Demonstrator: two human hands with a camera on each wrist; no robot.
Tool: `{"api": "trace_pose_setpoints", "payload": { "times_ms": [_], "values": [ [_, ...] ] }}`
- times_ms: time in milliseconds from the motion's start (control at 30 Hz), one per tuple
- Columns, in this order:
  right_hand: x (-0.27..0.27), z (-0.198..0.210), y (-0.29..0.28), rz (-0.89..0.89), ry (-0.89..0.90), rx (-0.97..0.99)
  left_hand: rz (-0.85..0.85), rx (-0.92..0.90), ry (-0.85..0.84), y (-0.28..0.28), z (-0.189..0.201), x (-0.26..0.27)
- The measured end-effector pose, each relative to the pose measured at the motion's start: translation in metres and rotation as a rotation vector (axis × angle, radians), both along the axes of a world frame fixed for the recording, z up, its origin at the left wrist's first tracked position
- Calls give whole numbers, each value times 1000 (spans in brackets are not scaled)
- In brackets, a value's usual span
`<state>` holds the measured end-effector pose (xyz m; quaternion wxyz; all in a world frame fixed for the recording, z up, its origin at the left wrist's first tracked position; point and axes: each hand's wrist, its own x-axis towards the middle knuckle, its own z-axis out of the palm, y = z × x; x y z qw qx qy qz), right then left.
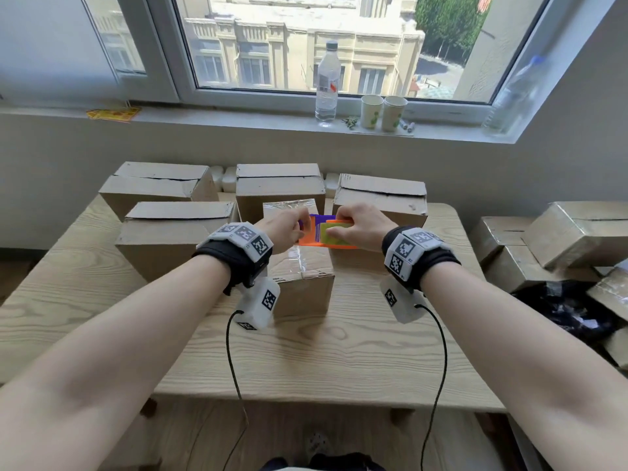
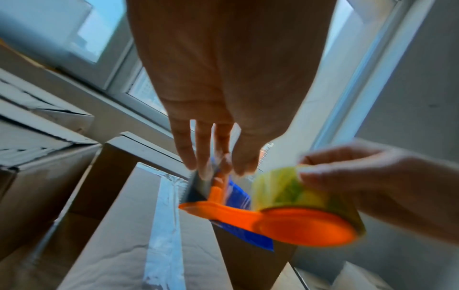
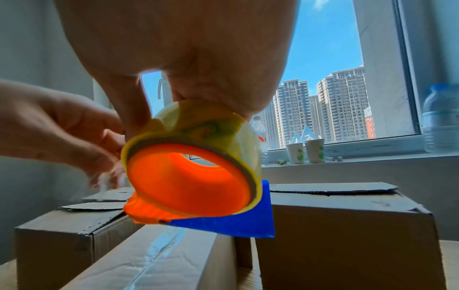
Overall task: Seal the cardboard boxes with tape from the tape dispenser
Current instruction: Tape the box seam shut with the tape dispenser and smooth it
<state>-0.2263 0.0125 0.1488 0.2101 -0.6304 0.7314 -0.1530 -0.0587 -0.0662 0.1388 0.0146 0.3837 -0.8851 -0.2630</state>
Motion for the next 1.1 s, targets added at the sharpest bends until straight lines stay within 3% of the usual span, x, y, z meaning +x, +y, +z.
{"api": "trace_pose_setpoints", "payload": {
  "times_ms": [300, 667, 833, 1100],
  "values": [
    [-12, -4, 5, -16, -68, 7, 184, 239, 209, -8, -2, 23],
    [-22, -7, 8, 8, -111, 48, 368, 231, 274, -8, -11, 26],
    [-23, -9, 13, 1, -193, 65, 497, 373, 395, -5, -18, 24],
    [-29, -4, 23, -75, -407, 99, 493, 425, 418, 4, -19, 18]
  ]
}}
